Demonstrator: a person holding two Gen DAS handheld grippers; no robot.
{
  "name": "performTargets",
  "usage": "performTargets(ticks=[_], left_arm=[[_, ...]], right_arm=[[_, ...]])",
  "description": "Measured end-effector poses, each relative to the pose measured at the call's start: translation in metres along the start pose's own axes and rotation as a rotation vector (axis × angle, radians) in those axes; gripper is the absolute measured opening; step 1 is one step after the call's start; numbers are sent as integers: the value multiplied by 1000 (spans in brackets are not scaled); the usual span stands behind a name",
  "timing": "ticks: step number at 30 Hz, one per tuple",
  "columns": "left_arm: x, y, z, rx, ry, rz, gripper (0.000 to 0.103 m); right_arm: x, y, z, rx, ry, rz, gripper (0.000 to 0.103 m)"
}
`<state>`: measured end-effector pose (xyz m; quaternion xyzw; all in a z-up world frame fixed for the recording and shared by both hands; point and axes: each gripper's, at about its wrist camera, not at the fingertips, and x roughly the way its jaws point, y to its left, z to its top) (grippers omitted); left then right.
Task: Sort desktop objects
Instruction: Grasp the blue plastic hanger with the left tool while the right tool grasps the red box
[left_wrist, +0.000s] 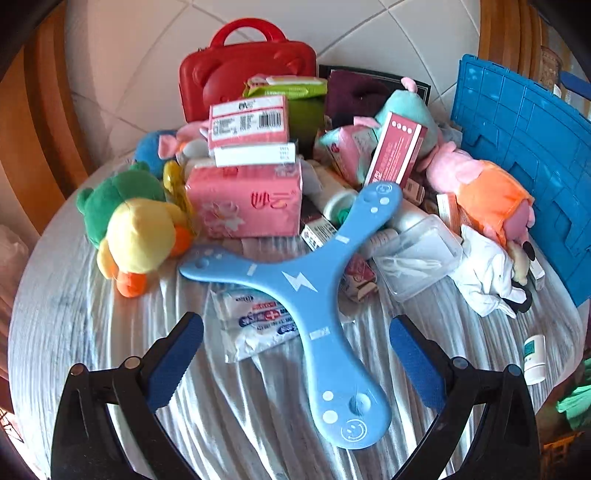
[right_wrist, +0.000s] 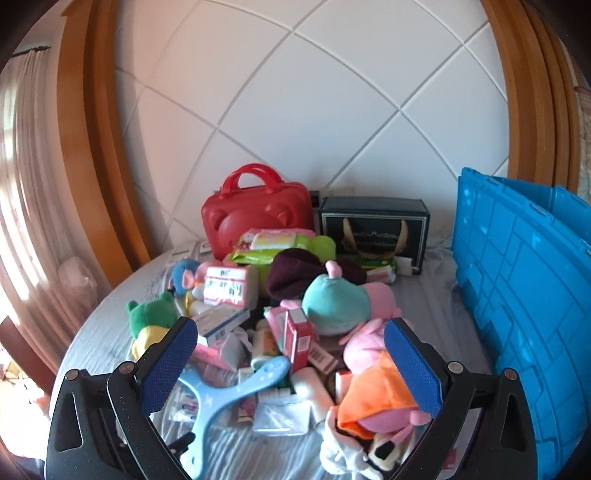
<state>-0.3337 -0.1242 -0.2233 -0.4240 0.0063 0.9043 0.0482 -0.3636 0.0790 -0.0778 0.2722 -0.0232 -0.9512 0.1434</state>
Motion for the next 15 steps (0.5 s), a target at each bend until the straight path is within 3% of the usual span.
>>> performTargets(ticks=[6,8,10,12,15], left_arm=[[49,3,-13,-56,130,-78,100],[62,3,-17,-73,174,-104,84],[71,2,-22,-84,206,-112,79],[72,-4,-23,-55,187,-96,76],[74,-6,-16,-62,189,-105,50]], right_arm=[[44,-9,-11,18,80,63,103],[55,-15,-16,32,100,73,103],[68,-21,-21,40,125,79,103],[80,-27,-27,45,146,75,103],[98,-33,-33,58,175,65,103]])
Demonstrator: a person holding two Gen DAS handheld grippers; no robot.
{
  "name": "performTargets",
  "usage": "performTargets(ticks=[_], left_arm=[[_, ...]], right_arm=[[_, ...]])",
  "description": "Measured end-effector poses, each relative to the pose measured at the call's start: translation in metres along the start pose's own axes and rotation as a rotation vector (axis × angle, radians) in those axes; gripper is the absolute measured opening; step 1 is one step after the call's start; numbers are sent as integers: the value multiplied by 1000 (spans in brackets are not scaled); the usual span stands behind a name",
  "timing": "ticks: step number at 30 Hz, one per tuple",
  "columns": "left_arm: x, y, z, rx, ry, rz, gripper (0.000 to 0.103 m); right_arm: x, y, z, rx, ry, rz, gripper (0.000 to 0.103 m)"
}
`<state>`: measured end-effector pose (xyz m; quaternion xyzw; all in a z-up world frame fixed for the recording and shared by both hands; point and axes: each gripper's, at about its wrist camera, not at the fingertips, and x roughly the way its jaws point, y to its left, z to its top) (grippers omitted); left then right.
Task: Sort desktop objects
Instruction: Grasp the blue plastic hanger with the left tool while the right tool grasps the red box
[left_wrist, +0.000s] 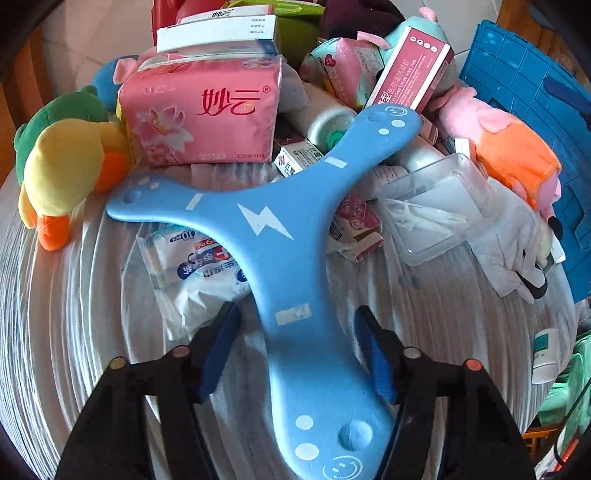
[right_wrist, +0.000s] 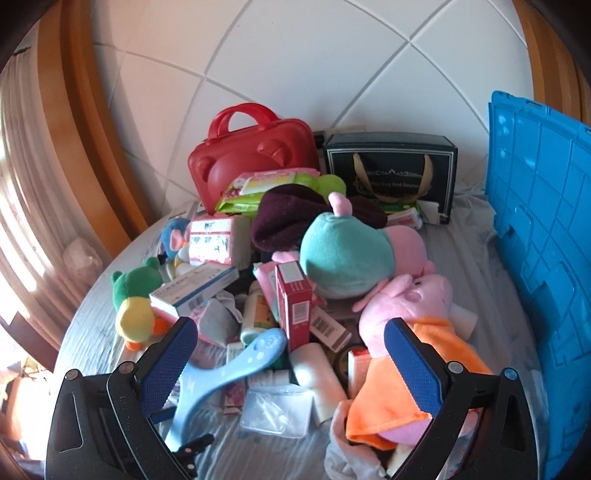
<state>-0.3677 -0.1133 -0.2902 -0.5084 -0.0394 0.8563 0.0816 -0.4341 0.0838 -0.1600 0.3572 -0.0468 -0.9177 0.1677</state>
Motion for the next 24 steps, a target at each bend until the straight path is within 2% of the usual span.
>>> performTargets(ticks=[1,2,5,10,11,12,13,14,15,17,24], left_arm=[[0,2,3,-25,16,-34,39],[-1,4,4,-42,29,-60,37],[-4,1,0,-3,44,-51,35],[-9,8,-6,-23,38,-57,33],[-9,8,-6,-19,38,-58,33],[-10,8,-6,-12,38,-57,33],[-11,7,-7,-1,37,-54,33],[-12,7,-7,9,34,-53,33],[-14,8,-8,14,31,-54,33],[-22,12,-10,17,15,-68,33],[-47,26,-11,28,-21,-114,33]], right_arm=[[8,-2,-1,4,13,-5,103],[18,-3,-2,6,25,-8,103],[45,-6,-2,27,53,-17,103],[96,-6,4,80,86,-25,100],[106,-5,5,83,94,-27,90],[116,-4,5,79,104,-32,72],[127,-3,6,67,124,-28,60],[138,0,4,50,160,-33,36],[148,2,1,31,198,-34,27],[148,9,-3,10,202,-22,25],[101,23,9,-4,97,0,25]])
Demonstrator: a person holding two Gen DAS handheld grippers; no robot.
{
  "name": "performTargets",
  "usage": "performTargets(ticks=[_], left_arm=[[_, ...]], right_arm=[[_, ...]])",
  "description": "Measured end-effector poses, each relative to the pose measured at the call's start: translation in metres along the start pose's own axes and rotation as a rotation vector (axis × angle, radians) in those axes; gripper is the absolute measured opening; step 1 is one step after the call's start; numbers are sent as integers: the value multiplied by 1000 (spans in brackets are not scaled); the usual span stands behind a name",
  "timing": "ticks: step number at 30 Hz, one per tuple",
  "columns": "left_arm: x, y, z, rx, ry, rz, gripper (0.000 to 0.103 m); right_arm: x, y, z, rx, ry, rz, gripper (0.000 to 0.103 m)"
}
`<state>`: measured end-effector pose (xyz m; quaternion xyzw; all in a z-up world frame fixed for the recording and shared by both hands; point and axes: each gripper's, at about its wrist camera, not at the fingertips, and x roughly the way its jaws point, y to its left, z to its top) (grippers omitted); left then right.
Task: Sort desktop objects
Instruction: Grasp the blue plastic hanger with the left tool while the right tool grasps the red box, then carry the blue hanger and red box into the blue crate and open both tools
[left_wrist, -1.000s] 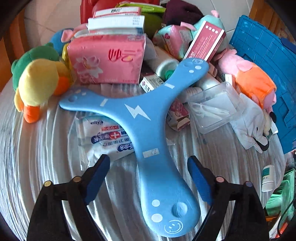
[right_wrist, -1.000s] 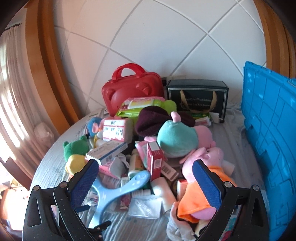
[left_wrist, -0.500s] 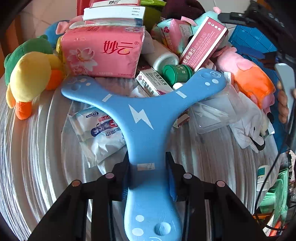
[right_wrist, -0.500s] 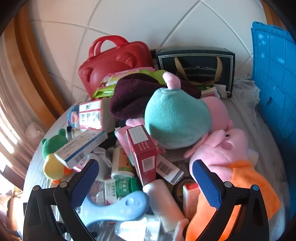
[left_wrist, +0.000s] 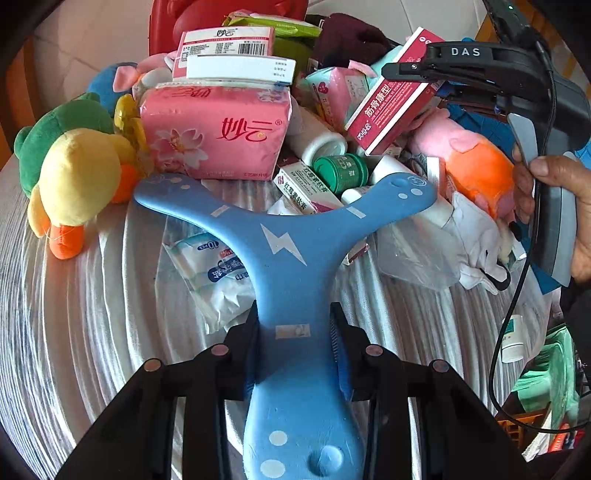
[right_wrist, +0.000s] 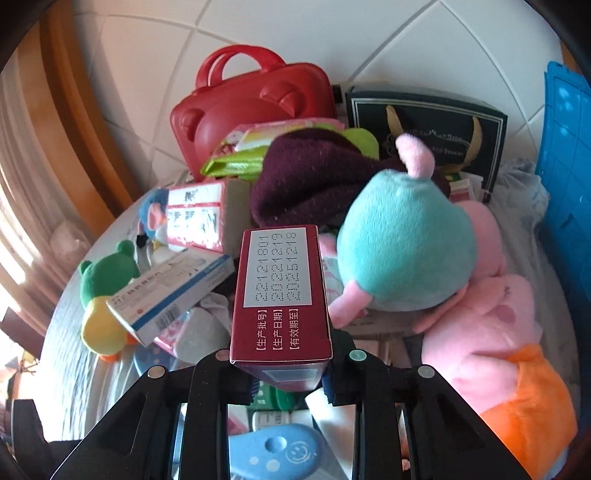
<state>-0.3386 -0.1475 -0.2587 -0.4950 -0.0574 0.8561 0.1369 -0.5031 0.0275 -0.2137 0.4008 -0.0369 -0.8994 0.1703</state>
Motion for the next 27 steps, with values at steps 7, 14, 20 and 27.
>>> performTargets(ticks=[7,14,20,27], left_arm=[[-41,-4,16,57,-60,-7,33],[-71,-26,24,122,-107,-46,33],[-97,-46,29,172,-164,-89,33],[-120,-67,56,238,-245,-144,33]], right_arm=[[-58,3,18,20,-110,5,24],[-97,3,25,38,-154,6,24],[-133,-5,21,61,-183,-15,24],[-191,-12,24,101,-273,-49,24]])
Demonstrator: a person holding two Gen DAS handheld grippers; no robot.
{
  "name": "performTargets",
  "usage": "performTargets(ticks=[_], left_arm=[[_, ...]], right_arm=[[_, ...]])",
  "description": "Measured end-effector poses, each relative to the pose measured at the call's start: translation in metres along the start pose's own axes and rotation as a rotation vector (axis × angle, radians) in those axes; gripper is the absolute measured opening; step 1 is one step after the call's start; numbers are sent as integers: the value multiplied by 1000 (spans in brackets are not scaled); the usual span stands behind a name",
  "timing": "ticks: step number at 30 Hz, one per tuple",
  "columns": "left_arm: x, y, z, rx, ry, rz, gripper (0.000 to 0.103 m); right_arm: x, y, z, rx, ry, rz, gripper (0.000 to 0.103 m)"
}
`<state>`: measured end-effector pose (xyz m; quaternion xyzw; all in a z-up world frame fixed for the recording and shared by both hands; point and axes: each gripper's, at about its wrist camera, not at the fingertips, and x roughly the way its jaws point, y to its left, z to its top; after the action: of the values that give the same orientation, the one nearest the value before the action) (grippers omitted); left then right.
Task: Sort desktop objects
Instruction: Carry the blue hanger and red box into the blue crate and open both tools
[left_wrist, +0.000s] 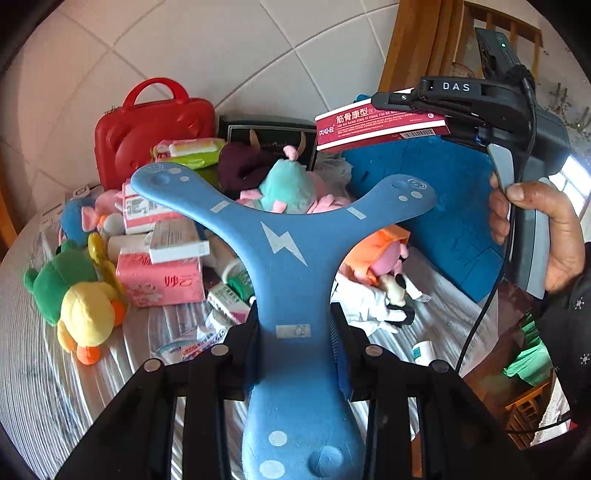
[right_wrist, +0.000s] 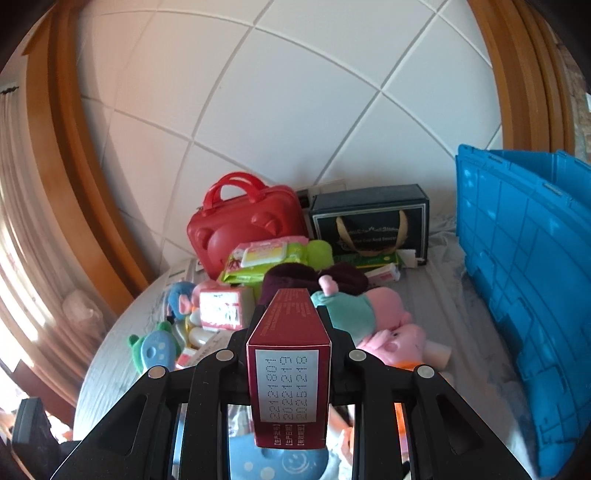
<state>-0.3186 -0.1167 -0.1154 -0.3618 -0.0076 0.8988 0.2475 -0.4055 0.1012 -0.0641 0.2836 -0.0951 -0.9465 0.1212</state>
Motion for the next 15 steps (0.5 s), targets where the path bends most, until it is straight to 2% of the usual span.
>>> performTargets(ticks=[7,12,15], left_arm=[[7,-45,53,149,-99,-103,33],[18,-114,97,267,-173,-196,33],[33,-165,124,322,-200,-253,33]], right_arm=[[-103,-27,30,48,-204,-99,24],[-189,-68,43,79,-362,-202,24],[-228,-106,49,103,-401,-281,24]])
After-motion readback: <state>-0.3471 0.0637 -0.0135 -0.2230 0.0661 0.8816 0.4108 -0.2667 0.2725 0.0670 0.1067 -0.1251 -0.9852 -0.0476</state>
